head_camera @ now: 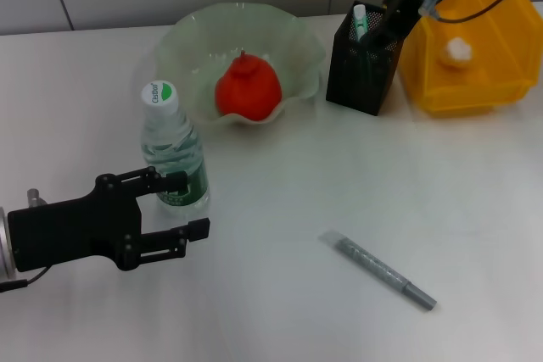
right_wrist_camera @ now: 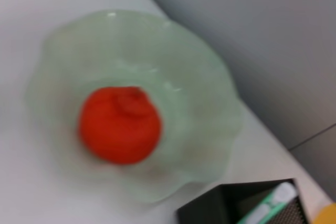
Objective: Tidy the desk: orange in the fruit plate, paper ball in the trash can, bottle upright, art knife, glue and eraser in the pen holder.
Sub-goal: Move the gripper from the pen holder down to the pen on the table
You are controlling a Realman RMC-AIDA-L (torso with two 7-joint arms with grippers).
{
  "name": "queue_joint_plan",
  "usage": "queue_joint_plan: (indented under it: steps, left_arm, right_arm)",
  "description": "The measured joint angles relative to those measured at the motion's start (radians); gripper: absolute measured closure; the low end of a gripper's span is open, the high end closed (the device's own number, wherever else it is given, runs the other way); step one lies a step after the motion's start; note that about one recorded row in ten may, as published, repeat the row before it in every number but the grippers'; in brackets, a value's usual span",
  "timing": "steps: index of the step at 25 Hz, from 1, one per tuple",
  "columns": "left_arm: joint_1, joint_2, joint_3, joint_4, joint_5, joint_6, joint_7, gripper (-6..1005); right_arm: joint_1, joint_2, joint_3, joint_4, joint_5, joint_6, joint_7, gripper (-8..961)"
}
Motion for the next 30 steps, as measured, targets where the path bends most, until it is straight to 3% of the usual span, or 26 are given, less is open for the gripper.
queue_joint_plan:
  steps: [5, 11, 19, 26, 30]
  left_arm:
    - [-0.005, 0.001, 0.0, 0.0, -0.001, 0.001, 0.002, 243]
    - [-0.005, 0.001, 0.0, 0.001, -0.001, 0.004, 0.005, 243]
    - [-0.005, 0.007, 0.04, 0.006, 0.008, 0.009, 0.025, 242]
    - [-0.005, 0.011, 0.082, 0.011, 0.012, 0.017, 0.031, 242]
    - [-0.002, 0.012, 0.087, 0.011, 0.012, 0.019, 0.031, 242]
  right_arm:
    - [0.044, 0.003, -0.017, -0.034, 0.04, -0.233, 0.061, 331]
    - [0.104, 0.006, -0.02, 0.135, 0.081, -0.336, 0.096, 330]
    - [0.108, 0.012, -0.077, 0.289, 0.205, -0.265, 0.157, 330]
    - [0.132, 0.016, -0.283, 0.416, 0.265, -0.143, 0.245, 329]
    - [0.137, 0.017, -0.344, 0.431, 0.296, -0.119, 0.281, 329]
